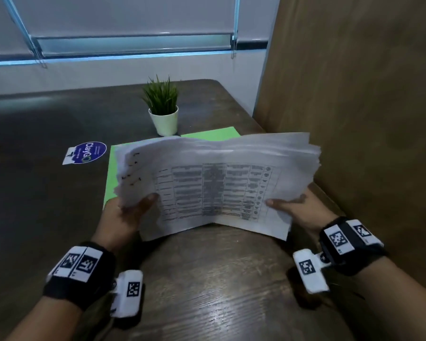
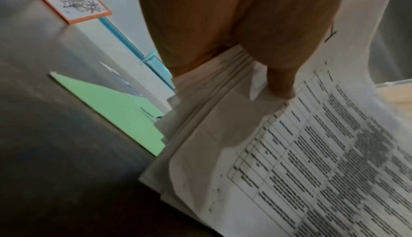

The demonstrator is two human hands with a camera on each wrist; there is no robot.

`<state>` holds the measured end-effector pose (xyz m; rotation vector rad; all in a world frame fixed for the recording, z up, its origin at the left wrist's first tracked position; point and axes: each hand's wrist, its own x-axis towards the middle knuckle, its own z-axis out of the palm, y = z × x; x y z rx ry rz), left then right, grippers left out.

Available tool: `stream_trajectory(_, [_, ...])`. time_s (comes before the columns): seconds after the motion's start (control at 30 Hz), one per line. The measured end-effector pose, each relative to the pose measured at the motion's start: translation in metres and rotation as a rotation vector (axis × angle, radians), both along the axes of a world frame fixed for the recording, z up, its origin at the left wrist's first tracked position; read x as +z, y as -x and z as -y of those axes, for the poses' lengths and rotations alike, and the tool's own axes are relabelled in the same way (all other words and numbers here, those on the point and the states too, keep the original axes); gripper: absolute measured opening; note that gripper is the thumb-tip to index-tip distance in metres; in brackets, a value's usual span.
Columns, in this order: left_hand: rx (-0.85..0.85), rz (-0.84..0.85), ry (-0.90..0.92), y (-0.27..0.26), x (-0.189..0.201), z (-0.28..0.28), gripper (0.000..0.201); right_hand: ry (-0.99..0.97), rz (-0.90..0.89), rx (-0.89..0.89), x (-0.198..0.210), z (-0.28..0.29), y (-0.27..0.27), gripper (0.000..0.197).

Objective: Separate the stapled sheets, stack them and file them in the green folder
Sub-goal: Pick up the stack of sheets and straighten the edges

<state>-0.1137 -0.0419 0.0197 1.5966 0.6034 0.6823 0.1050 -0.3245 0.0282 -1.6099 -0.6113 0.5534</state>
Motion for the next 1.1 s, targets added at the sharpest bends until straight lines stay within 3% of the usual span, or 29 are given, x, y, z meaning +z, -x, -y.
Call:
stream_trajectory(0.13, [0.096,0.100,0.024,-0.006,0.012,0.004,0.007,-0.078,0.003,-0.030,0.013,0.001,-0.001,0.035])
stream_trajectory(0.2, [0.064,0.113,0.019,-0.002,0.010,0.002,0.010,-0.079,0.043,-0.041,0.012,0.003,-0.001,0.033])
stream_trajectory(0.33, [0.001,-0.040,0.080,0.004,-0.014,0.002,0.017,0.111,0.051,0.021,-0.019,0.005,-0.004,0.042])
stream_trajectory(0.47, [-0.021,-0.073,0.147,0.001,-0.018,0.001,0.019,0.234,0.065,0.072,-0.028,0.005,-0.012,0.042])
stream_trajectory(0.57, [0.004,-0.078,0.114,-0.002,-0.010,0.000,0.003,0.170,0.034,0.035,-0.018,0.005,-0.011,0.033])
stream_trajectory(0.7, [0.097,-0.079,0.152,0.000,-0.012,-0.010,0.011,-0.027,-0.042,-0.020,-0.002,0.005,-0.004,0.031])
stream_trajectory(0.8, [0.168,-0.024,0.314,0.000,-0.016,-0.012,0.009,-0.138,-0.130,-0.059,-0.003,0.001,0.003,0.029])
stream_trajectory(0.97, [0.088,0.211,0.679,-0.019,-0.015,0.001,0.021,-0.220,-0.382,-0.139,-0.012,-0.019,0.028,0.024])
stream_trajectory(1.1, [-0.133,0.262,0.877,-0.035,-0.008,0.024,0.044,-0.147,-0.493,-0.021,-0.028,-0.029,0.053,0.018])
